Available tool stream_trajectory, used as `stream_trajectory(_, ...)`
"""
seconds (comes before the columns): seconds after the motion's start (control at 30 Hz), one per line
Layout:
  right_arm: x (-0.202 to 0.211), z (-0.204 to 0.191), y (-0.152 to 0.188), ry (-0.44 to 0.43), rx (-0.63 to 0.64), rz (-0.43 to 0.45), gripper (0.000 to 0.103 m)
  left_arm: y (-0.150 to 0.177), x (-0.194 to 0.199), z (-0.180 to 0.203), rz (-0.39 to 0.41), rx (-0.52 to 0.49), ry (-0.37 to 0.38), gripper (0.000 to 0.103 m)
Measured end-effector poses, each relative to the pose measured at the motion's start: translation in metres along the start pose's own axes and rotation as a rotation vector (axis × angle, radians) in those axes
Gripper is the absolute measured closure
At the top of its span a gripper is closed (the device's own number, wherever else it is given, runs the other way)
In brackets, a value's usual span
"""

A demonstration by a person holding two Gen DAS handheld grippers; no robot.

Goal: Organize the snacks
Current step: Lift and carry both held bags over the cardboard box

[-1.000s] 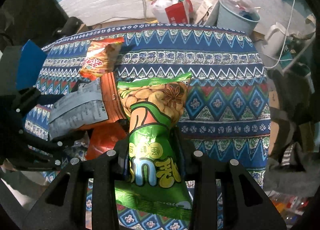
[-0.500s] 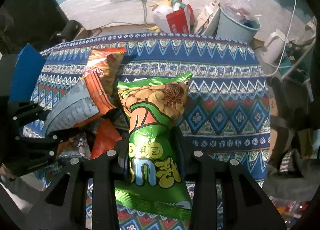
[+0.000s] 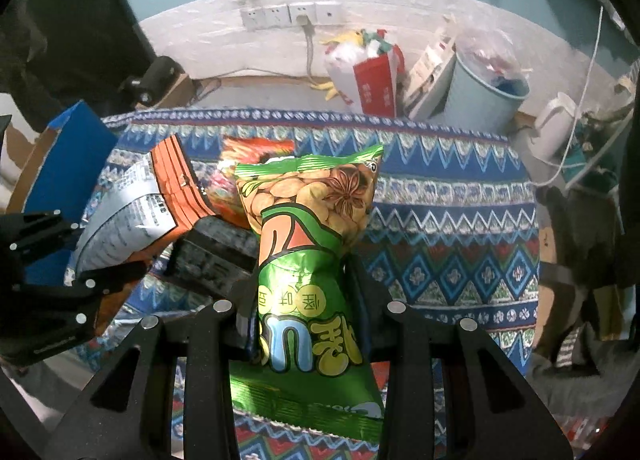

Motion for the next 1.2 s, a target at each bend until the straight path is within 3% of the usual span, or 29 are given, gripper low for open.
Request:
stream_trajectory(0.47, 0.023, -0.046, -0.032, -0.034, 0.063, 0.085, 0.069, 0.007, 0.045, -0.063, 0.045, 0.125, -0.054, 0.068)
stream_trajectory(1.2, 0.018, -0.154, -0.077, -0.118, 0.197, 0.100, 0.069, 0.042, 0.096, -0.166, 0.090, 0.341, -0.122, 0.068)
Point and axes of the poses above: each gripper's, at about its wrist camera, not at the fingertips, and x roughly against the way its jaws point, z to its right, y to its underside, the point moved 8 cm from there along -x, roughly the way its jaws point, and after that the axes turned 2 degrees about z, right-handed, at the moved point
